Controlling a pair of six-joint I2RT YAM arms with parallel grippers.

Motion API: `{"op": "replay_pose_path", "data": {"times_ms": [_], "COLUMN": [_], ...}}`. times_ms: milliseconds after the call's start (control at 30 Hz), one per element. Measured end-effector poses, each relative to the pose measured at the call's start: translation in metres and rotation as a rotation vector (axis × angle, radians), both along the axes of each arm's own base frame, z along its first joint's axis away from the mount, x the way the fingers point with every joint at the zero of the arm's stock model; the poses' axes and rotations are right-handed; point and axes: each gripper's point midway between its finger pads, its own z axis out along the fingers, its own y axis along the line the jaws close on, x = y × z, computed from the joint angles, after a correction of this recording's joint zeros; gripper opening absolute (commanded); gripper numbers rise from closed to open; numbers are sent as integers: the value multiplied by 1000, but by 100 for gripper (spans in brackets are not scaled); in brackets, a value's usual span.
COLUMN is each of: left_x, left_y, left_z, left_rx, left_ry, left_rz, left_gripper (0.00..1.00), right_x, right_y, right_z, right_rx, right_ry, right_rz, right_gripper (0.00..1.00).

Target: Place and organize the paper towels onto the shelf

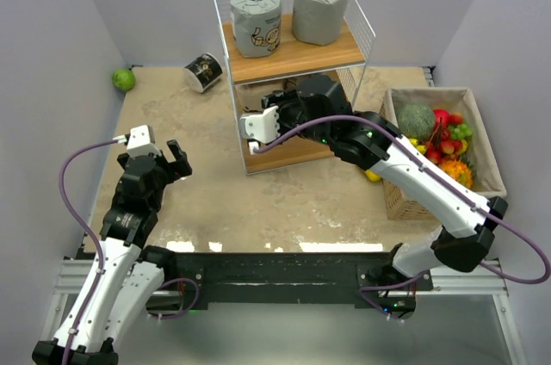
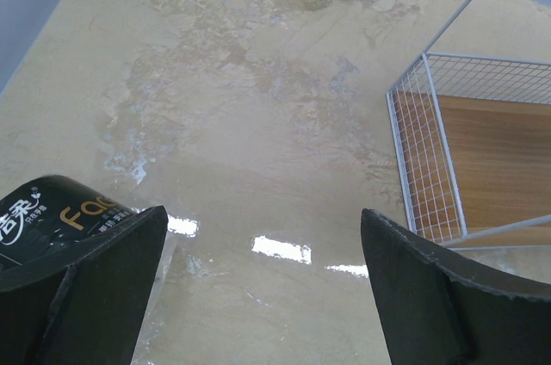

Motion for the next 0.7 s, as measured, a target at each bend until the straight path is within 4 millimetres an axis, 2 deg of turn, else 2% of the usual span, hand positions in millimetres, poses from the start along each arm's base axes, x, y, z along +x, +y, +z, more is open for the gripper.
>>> {"op": "replay_pose_path", "data": {"times_ms": [167,267,433,567,700], "left_x": [0,0,0,0,1], "left_y": [0,0,0,0,0], "left_z": [0,0,0,-1,-2], "left_rx": [0,0,0,0,2], "left_ry": [0,1,1,4,7], "left_rz": [0,0,0,0,0], "left_gripper": [100,99,99,99,100], "right_x": [-9,-11,-12,-8,1], "right_y": [-9,-10,-2,9,21], "right_z": [-2,-6,-30,-47,-48], "right_rx": [44,78,109,133,178], "right_ry": [9,24,65,83,66], "right_rz": [-10,-14,-6,-4,-6], "right_gripper": [47,37,25,24,24]}}
